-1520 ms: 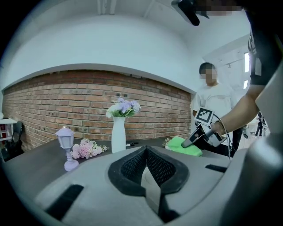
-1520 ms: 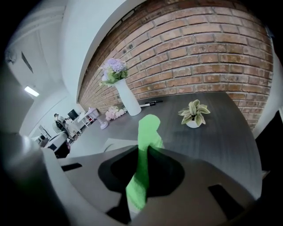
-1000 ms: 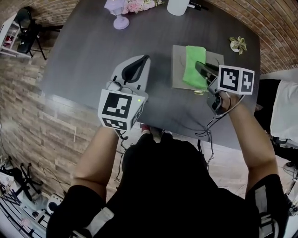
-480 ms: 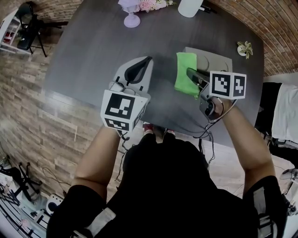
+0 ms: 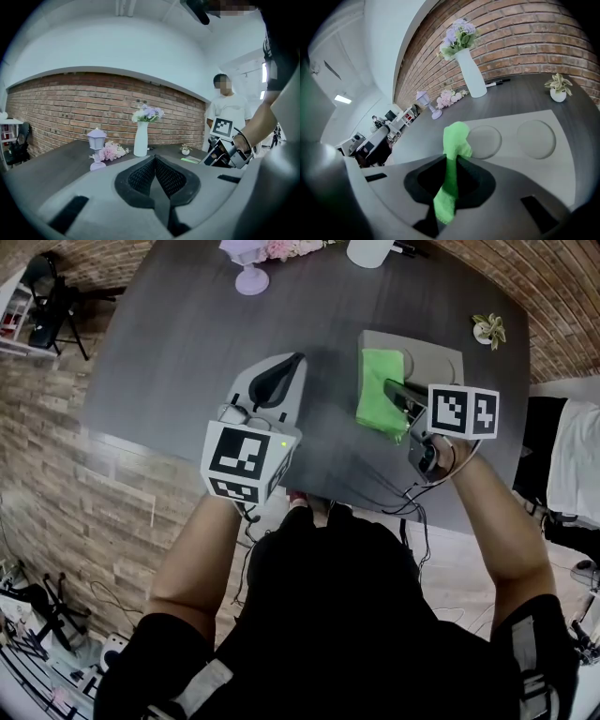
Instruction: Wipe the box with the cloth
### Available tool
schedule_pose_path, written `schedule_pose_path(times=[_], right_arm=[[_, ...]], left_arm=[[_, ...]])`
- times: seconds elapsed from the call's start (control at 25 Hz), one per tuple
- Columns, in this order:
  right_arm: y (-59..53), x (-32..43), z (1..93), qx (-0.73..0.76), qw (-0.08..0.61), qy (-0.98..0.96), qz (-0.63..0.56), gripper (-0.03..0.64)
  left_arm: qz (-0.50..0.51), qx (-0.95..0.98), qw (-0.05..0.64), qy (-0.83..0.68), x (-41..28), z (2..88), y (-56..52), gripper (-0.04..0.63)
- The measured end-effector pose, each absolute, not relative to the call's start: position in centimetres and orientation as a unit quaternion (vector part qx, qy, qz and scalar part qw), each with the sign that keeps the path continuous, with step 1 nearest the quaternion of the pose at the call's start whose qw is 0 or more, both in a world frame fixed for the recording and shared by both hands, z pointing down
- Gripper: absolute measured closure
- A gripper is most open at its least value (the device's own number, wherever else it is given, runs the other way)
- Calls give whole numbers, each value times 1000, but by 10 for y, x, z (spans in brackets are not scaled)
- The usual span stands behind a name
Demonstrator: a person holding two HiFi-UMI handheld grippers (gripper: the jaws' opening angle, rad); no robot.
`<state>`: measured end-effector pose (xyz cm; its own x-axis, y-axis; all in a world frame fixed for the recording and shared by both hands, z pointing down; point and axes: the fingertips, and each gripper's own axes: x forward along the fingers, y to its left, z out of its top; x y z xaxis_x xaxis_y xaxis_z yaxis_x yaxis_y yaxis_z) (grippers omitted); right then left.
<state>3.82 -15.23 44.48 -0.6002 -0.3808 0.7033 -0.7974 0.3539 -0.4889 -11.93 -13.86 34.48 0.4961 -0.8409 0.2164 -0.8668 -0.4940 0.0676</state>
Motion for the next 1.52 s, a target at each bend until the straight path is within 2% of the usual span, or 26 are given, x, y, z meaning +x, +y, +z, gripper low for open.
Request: schedule_pose_path(times=[1.52], right_arm=[[-172,277,468,456,218,-742,441,578]], left_arm=[[117,886,79,-443,65,359,-162,586]])
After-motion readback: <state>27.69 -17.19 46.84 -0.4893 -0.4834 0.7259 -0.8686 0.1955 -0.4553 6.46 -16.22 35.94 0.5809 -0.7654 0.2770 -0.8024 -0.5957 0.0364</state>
